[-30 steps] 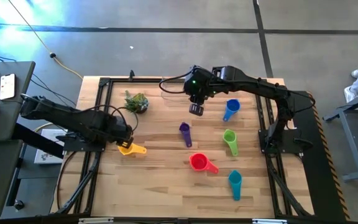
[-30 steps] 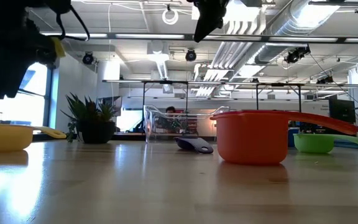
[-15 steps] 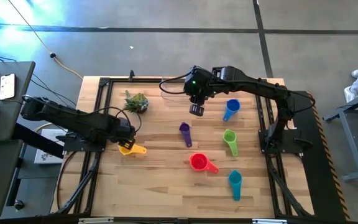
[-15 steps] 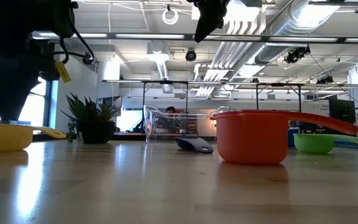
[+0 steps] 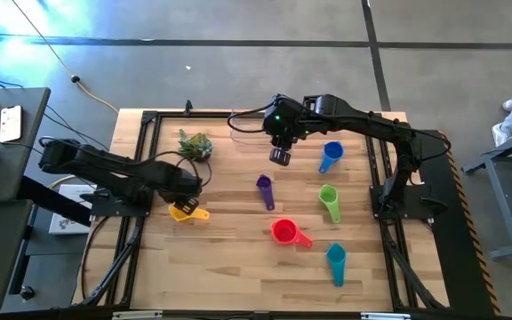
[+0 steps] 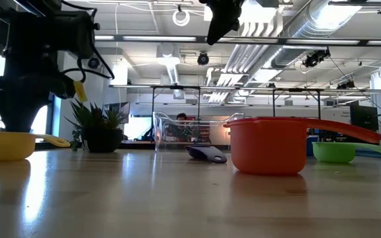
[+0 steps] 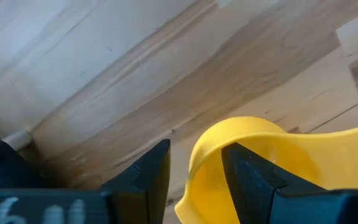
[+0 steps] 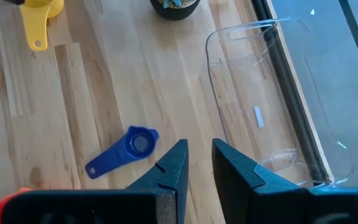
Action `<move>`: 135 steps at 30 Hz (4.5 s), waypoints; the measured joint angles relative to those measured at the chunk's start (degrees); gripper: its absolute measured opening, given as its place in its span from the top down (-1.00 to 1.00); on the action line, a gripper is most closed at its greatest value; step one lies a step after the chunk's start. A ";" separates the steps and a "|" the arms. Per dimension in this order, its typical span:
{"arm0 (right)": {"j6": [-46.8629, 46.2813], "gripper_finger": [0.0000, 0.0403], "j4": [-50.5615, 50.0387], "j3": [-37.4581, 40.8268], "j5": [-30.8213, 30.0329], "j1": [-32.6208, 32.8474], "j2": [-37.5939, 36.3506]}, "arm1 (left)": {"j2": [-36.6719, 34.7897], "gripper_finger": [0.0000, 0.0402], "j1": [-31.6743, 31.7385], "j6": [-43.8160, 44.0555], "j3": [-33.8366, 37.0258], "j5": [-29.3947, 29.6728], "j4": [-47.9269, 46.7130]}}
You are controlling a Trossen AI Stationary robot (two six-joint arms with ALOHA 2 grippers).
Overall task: Nest measuring cups in basket
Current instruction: Move the yellow measuring cup to the center of the table
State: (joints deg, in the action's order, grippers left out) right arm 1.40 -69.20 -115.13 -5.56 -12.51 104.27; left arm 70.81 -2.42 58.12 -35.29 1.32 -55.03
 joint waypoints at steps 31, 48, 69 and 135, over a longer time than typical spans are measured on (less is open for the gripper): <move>-21.55 0.68 -6.46 0.00 -0.59 4.93 0.00 | 1.20 0.98 0.13 -15.37 -7.82 -2.35 9.68; -39.21 0.68 -5.87 0.00 -17.25 11.06 -6.36 | 11.84 0.99 0.11 -33.52 -24.50 -2.31 11.99; -63.22 0.68 -20.48 0.66 -22.47 19.66 -8.70 | 20.42 0.98 -1.42 -43.32 -38.46 -2.57 16.69; -56.57 0.42 -2.26 0.66 3.96 24.07 -3.18 | 20.41 0.98 -8.48 -61.74 -49.31 24.84 19.54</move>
State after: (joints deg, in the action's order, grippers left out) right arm -55.17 -71.46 -114.48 -1.60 11.56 101.09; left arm 91.22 -10.90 -3.62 -84.60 26.15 -35.49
